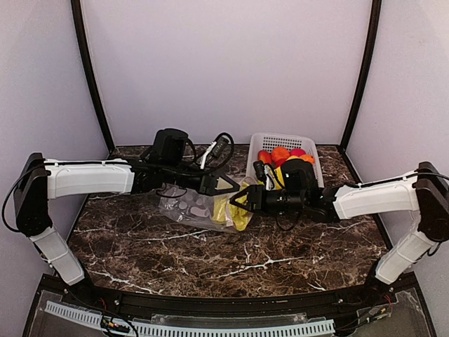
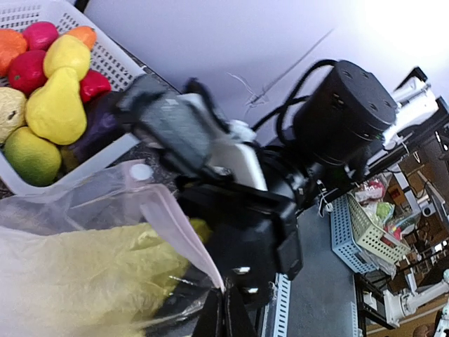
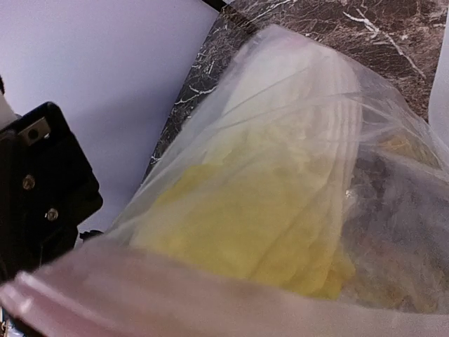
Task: Place the food in the zip-top bag and seal the zipper
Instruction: Place the fake vegetable in the zipper food storage bag, then adjust the zipper food storage bag at the center of the board.
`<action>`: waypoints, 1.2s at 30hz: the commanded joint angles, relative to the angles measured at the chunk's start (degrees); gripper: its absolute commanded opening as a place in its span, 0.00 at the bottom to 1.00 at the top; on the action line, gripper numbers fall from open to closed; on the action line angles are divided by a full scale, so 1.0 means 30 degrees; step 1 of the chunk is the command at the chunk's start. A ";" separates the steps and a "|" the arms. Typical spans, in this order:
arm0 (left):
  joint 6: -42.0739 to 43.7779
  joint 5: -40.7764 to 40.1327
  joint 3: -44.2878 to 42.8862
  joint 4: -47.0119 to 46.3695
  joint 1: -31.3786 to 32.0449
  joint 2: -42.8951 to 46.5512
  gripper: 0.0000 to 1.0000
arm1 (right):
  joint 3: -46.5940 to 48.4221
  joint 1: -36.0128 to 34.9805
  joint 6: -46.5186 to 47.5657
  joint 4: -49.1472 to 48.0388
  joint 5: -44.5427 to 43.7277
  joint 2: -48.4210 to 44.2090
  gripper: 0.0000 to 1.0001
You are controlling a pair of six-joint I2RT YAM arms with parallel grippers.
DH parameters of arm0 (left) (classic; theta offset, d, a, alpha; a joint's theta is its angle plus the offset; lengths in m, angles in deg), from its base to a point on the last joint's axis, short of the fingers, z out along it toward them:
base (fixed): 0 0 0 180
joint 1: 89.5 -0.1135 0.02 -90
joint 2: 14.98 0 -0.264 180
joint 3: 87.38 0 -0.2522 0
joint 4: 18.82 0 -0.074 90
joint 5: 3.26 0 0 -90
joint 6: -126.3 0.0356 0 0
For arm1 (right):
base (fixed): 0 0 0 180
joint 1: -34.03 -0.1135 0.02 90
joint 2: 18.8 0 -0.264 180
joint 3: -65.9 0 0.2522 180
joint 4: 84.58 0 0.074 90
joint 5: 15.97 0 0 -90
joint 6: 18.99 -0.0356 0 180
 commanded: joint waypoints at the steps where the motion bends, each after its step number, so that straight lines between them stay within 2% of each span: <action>1: -0.0898 -0.0172 -0.0005 0.0412 -0.0811 0.0940 0.01 | 0.0722 -0.0208 0.1531 0.3135 -0.1893 -0.1658 0.60; 7: -0.1307 -0.0237 -0.0024 0.0762 -0.1318 0.0867 0.01 | 0.0999 -0.0358 0.2374 0.5052 -0.2283 -0.2998 0.80; 11: -0.1370 -0.0378 -0.0071 0.0890 -0.1594 0.0877 0.01 | 0.1017 -0.0456 0.2804 0.6062 -0.2650 -0.4056 0.84; 15: -0.1228 -0.0328 -0.0078 0.0917 -0.1686 0.0905 0.01 | 0.0513 -0.0457 0.2748 0.6903 -0.4096 -0.5038 0.83; 18: -0.1205 -0.0212 -0.0057 0.0943 -0.1696 0.0854 0.01 | -0.0122 -0.0337 0.2138 0.7472 -0.5128 -0.5279 0.74; 25: -0.0957 -0.0212 -0.0020 0.1130 -0.1703 0.0876 0.01 | -0.0229 -0.0209 0.1626 0.6839 -0.4873 -0.3893 0.51; 36: -0.0722 -0.0222 0.0011 0.1339 -0.1727 0.0861 0.01 | 0.0336 0.0004 0.1520 0.5715 -0.5115 -0.1774 0.29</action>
